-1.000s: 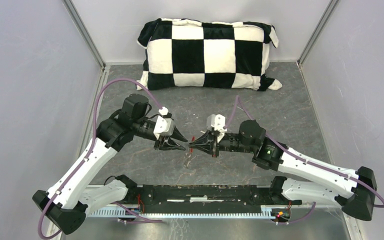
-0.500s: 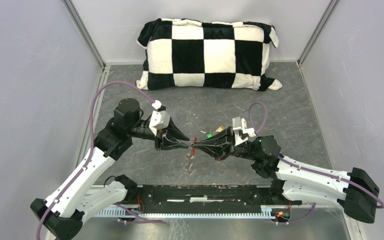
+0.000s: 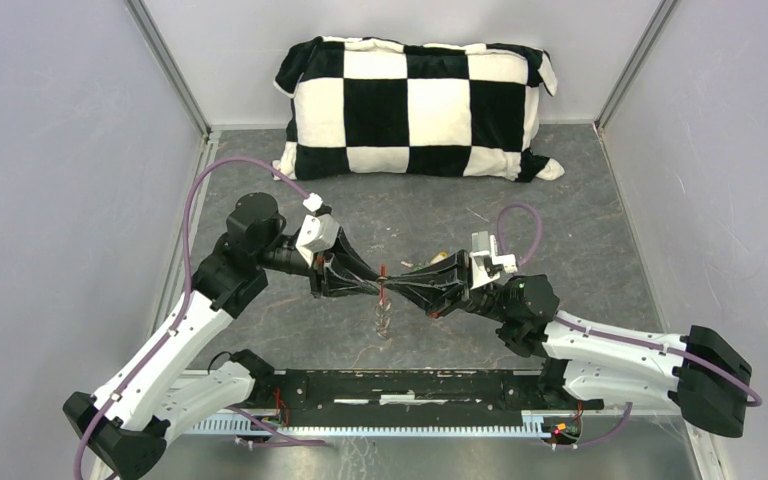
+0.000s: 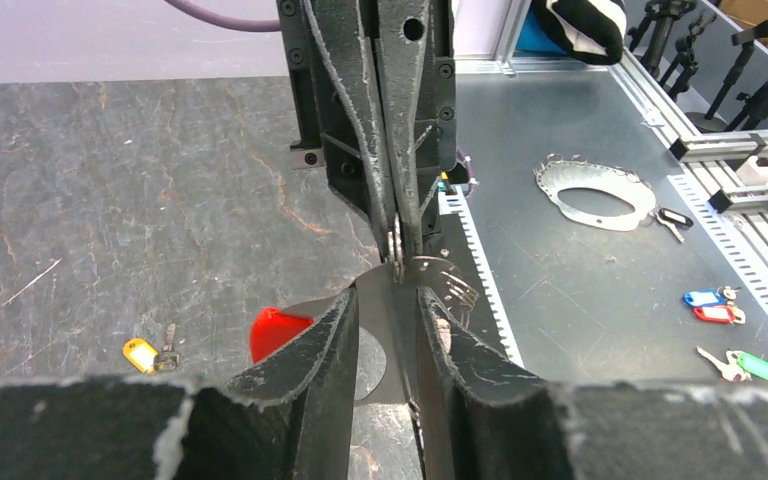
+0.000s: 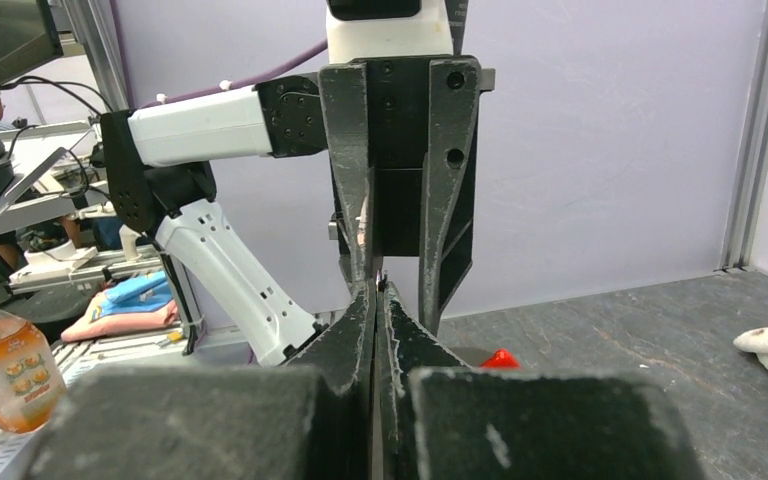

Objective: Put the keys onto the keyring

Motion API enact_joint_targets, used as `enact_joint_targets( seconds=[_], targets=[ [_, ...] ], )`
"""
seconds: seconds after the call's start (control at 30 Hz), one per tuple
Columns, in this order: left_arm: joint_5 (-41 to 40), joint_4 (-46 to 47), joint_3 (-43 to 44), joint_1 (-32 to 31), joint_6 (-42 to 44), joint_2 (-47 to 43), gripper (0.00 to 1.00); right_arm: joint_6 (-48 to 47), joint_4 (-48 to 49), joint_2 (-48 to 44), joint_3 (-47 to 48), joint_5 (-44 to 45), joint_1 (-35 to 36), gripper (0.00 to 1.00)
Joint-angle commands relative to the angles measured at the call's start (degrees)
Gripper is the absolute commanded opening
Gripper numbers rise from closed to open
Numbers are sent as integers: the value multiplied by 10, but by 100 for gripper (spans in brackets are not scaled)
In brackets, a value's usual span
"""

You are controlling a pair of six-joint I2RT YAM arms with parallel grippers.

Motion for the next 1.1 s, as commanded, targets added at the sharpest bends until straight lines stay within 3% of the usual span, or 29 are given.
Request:
enact_joint_targets(
  seconds=[0.0,0.33,0.57,0.67,0.7,0.77,0.87,0.97,1.07],
  targets=[
    [44,11,5,-2,-18,-5,35,-8,61,9,-1,38,9,1],
    [17,-5,16,-2,15,-3,32,-5,59,36,12,24,20,1],
    [23,-35,22,-2,48,0,5,-5,55,33,11,25,21,1],
    [22,-51,27,-2,69,-2,2,-8,34,27,15,16,20,1],
    [22,-60,30,-2,83,-1,2,-11,14,24,20,13,20,5],
    [22,-101,42,-2,133,3,2,-39,-61,6,37,-3,20,24],
    [19,-213,66,-2,275,11,2,-117,-226,-26,86,-38,18,48],
    [4,-318,88,-2,428,20,2,-209,-389,-46,147,-74,18,65],
    [-15,-383,103,-3,543,24,2,-298,-521,-43,206,-82,18,69]
  ],
)
